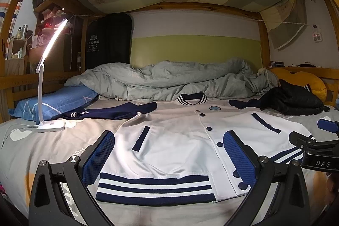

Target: Fold large clothes

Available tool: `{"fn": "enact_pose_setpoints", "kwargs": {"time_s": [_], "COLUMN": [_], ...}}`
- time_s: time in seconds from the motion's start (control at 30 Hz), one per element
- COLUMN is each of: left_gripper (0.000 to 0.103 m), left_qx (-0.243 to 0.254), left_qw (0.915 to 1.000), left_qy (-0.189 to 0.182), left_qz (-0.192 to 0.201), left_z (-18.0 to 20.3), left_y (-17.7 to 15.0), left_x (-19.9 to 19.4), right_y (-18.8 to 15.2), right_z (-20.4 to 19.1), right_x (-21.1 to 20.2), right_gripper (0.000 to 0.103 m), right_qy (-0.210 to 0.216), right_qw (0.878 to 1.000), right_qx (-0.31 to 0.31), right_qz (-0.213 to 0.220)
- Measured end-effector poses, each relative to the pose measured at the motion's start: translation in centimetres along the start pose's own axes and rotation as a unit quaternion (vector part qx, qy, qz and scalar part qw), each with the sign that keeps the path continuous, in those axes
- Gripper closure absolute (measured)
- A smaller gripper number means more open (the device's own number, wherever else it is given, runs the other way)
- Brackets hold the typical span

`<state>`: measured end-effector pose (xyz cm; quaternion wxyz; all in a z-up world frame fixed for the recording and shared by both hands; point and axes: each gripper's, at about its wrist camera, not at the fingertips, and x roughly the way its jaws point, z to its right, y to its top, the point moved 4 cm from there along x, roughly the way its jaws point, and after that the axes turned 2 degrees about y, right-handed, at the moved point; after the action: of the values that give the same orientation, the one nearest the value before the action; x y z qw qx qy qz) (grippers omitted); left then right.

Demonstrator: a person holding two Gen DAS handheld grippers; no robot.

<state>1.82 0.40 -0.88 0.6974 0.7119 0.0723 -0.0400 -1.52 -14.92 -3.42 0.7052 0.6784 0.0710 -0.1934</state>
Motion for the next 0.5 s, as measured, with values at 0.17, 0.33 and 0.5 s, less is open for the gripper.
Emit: {"fn": "enact_pose_setpoints", "kwargs": {"time_s": [0.17, 0.33, 0.5], "left_gripper": [0.0, 0.0, 0.0], "left_qx": [-0.002, -0.005, -0.006], "left_qw": [1.0, 0.9999, 0.9999], "left_qy": [-0.001, -0.003, -0.004], "left_qz": [0.001, -0.009, -0.009], "left_z": [0.19, 0.29, 0.11], "left_y": [0.04, -0.19, -0.15], "left_x": [-0.01, 0.22, 0.23], "right_y": [0.09, 0.19, 0.13], "right_z": [0.4, 0.23, -0.14], "right_x": [-0.04, -0.38, -0.49], "right_gripper": [0.0, 0.0, 0.0], "right_qy": [-0.005, -0.005, -0.004], "right_qw": [1.0, 1.0, 1.0], "right_qx": [0.008, 0.005, -0.004], "right_qz": [0.003, 0.01, 0.011]}}
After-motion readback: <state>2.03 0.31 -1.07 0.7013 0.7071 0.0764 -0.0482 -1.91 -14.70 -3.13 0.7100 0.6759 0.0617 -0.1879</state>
